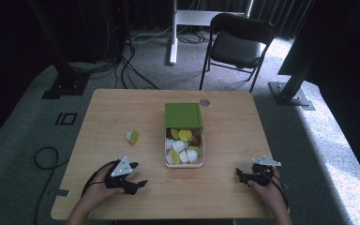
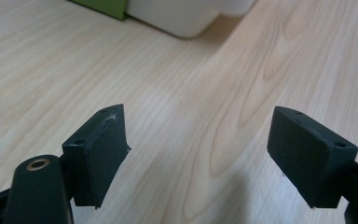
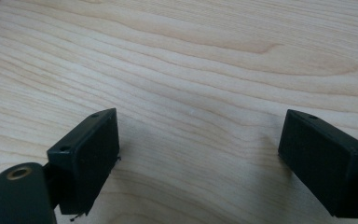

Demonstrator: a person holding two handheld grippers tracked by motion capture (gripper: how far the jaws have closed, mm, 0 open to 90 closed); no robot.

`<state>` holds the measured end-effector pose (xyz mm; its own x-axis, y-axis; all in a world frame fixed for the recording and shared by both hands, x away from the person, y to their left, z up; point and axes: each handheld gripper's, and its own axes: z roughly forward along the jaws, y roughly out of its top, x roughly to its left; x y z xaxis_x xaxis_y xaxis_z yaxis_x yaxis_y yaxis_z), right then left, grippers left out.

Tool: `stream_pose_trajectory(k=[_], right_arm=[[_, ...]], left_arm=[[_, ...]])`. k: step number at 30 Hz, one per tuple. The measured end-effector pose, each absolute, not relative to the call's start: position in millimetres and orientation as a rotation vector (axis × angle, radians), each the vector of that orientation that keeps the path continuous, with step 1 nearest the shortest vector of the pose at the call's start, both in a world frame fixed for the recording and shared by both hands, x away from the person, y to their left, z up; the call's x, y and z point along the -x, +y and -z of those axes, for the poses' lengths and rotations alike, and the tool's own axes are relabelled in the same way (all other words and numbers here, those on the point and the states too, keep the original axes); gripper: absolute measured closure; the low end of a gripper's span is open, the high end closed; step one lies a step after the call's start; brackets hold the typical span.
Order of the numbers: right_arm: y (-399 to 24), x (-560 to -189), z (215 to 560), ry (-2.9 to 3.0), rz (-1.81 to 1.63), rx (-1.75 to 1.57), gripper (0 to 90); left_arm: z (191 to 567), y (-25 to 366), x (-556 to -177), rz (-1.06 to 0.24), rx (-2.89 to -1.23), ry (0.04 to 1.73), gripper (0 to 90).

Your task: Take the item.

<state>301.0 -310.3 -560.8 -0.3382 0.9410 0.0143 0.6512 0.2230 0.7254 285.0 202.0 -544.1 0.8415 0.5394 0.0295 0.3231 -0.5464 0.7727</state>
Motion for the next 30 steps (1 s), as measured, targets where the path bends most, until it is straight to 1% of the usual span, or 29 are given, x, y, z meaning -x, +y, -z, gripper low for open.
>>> stream_pose_trajectory(k=[4, 6, 13, 19, 24, 30], right_arm=[[-310, -301, 561, 2.072, -0.903, -1.467, 12.1], [-310, -301, 561, 2.072, -0.903, -1.467, 12.1], [-310, -301, 561, 2.072, -0.903, -1.467, 12.0], [-310, -301, 561, 2.072, -0.903, -1.467, 12.1], [-310, -301, 561, 2.072, -0.903, -1.466, 12.1], [-310, -301, 561, 2.072, -0.903, -1.467, 12.0]], left_arm=[[547, 204, -281, -0.311, -2.232, 0.593, 20.9], [548, 205, -280, -0.326, -2.245, 0.572, 20.4], [552, 210, -279, -0.314, -2.290, 0.559, 20.4], [554, 214, -279, -0.312, -2.299, 0.557, 20.4], [555, 216, -277, -0.251, -2.306, 0.539, 20.1], [555, 217, -277, -0.247, -2.306, 0.537, 19.4]])
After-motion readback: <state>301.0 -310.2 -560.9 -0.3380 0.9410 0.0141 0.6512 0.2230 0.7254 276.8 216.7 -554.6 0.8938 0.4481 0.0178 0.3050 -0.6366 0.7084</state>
